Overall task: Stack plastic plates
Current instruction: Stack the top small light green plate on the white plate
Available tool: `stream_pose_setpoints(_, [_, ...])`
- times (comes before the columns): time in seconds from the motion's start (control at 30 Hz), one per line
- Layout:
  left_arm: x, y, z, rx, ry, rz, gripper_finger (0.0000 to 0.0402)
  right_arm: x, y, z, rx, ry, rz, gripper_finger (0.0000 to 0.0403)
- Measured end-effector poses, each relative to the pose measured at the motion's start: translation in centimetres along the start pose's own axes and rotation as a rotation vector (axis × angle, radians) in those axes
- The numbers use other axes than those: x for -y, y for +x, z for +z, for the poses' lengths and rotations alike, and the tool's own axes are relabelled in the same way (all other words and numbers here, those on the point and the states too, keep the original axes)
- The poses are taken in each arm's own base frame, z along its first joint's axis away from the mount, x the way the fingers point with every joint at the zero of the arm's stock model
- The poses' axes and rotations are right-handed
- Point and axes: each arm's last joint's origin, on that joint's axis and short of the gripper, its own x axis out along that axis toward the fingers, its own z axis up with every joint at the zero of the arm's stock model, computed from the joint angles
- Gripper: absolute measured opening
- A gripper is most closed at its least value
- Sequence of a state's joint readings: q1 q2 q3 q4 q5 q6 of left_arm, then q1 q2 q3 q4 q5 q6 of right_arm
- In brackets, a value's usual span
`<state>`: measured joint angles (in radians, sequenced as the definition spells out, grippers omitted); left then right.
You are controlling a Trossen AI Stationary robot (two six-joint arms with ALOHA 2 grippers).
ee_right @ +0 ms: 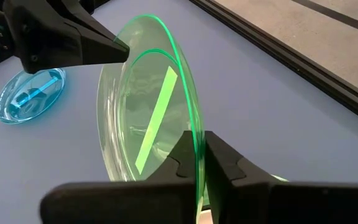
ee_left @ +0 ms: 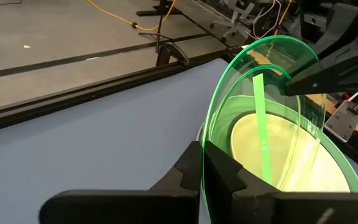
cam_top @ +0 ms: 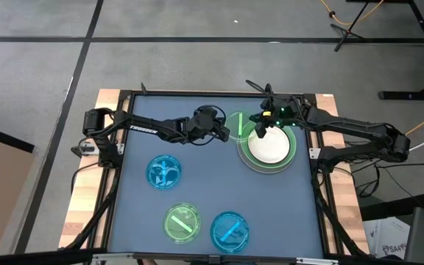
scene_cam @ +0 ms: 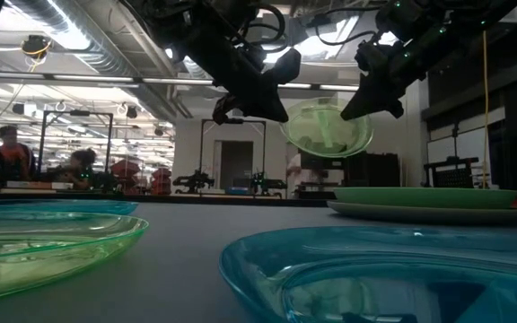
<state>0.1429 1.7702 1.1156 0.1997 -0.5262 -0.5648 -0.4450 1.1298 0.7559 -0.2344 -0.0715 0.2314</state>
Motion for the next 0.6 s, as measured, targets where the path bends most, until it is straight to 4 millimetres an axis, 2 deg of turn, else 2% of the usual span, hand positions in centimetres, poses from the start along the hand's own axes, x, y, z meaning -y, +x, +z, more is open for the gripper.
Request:
stream_pose_setpoints(0.13, [0.01, 0.0, 0.0, -0.001, 0.0, -0.003, 0.0009, 0.0, 0.0, 0.01, 0.001, 0.0, 0.0, 0.0002])
stream_pose_setpoints(0.4, [0.1, -0.01, -0.01, -0.01, -0.002, -0.023, 0.0061, 0.01, 0.0, 0.01, 0.001, -0.001, 0.0, 0.0001])
stream_pose_setpoints(0.6, [0.23, -0.09, -0.09, -0.012, -0.001, -0.029, 0.007, 0.12, -0.04, -0.07, -0.009, 0.003, -0.003, 0.0])
